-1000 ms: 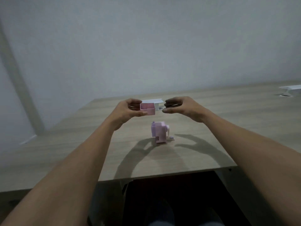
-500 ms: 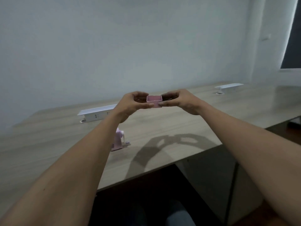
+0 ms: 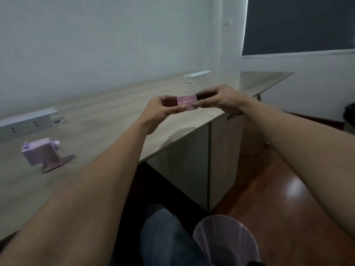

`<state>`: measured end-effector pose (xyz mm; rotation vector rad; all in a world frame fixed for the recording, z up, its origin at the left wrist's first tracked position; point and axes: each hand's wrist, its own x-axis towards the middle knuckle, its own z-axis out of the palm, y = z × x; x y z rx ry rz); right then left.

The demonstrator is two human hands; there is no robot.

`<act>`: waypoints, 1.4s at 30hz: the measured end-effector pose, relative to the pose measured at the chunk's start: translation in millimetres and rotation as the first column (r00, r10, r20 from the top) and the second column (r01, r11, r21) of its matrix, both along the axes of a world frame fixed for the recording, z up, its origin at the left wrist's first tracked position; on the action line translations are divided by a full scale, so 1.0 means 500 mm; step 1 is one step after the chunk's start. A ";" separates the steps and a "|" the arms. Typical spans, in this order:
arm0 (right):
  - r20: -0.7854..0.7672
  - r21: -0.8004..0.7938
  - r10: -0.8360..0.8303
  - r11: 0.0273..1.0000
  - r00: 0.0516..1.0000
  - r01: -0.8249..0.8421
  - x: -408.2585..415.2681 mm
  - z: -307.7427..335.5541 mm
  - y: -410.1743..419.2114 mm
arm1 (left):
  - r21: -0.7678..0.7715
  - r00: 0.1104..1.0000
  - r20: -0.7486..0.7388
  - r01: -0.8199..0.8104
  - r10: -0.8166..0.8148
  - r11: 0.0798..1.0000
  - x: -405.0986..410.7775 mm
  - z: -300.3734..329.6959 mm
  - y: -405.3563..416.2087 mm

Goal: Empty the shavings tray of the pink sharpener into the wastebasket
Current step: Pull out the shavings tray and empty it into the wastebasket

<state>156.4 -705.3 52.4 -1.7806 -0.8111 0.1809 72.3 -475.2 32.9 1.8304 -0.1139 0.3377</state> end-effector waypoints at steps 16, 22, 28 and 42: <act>-0.428 -0.046 -0.145 0.989 0.892 0.139 -0.013 -0.420 -0.184 | -0.117 0.986 -0.153 0.055 -0.073 0.992 0.011 -0.422 -0.199; -0.545 -0.131 -0.164 0.985 0.822 0.110 -0.029 -0.584 -0.212 | -0.223 0.948 -0.311 -0.004 -0.067 0.975 -0.011 -0.588 -0.236; -0.700 -0.179 -0.220 0.975 0.679 0.132 -0.065 -0.718 -0.229 | -0.268 0.842 -0.527 -0.039 -0.112 0.963 -0.033 -0.727 -0.255; -0.866 -0.241 -0.205 0.970 0.457 -0.021 -0.073 -0.847 -0.220 | -0.300 0.602 -0.794 -0.276 -0.079 0.913 -0.026 -0.796 -0.257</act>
